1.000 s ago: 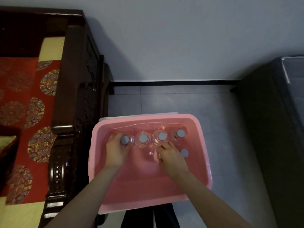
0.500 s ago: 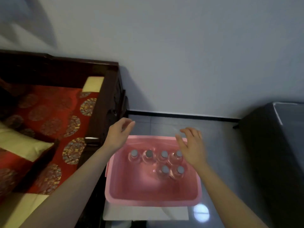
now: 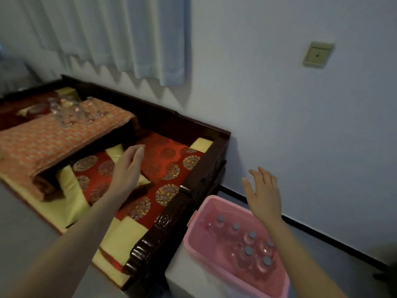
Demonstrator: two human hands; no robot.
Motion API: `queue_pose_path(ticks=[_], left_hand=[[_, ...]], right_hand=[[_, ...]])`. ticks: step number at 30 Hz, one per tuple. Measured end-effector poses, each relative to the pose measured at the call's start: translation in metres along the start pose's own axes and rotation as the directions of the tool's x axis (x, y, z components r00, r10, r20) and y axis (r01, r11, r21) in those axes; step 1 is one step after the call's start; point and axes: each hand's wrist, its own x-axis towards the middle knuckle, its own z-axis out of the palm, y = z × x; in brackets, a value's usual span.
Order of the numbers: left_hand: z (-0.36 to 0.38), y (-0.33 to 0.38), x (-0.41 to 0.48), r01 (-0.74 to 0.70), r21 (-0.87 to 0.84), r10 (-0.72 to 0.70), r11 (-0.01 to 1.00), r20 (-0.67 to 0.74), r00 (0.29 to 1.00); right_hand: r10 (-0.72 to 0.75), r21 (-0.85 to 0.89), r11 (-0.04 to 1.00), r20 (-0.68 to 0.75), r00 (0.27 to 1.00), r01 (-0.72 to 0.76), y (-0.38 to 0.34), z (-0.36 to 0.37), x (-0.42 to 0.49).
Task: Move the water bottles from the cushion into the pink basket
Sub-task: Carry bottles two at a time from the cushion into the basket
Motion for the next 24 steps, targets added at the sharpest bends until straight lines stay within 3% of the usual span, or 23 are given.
queue_pose_path(ticks=[5,11,17,24], left_hand=[[-0.126,-0.030,-0.027,0.093,-0.011,-0.093,0.996,-0.207,0.974],[-0.252,-0.075,-0.055,0.151,-0.088,-0.173,0.985,-0.370,0.913],[-0.371,-0.122,-0.084,0.240,-0.070,-0.241,0.968,-0.521,0.819],[-0.516,-0.197,-0.088,0.327,-0.019,-0.289,0.945,-0.518,0.805]], right_hand=[[-0.175,0.149,0.976,0.125,0.977,0.156,-0.094,0.031,0.001],[-0.298,0.455,0.877,0.260,0.919,0.155,-0.213,0.064,0.009],[-0.408,0.493,0.838,0.284,0.868,0.233,-0.344,0.131,-0.011],[-0.436,0.487,0.833,0.286,0.853,0.263,-0.474,0.225,-0.037]])
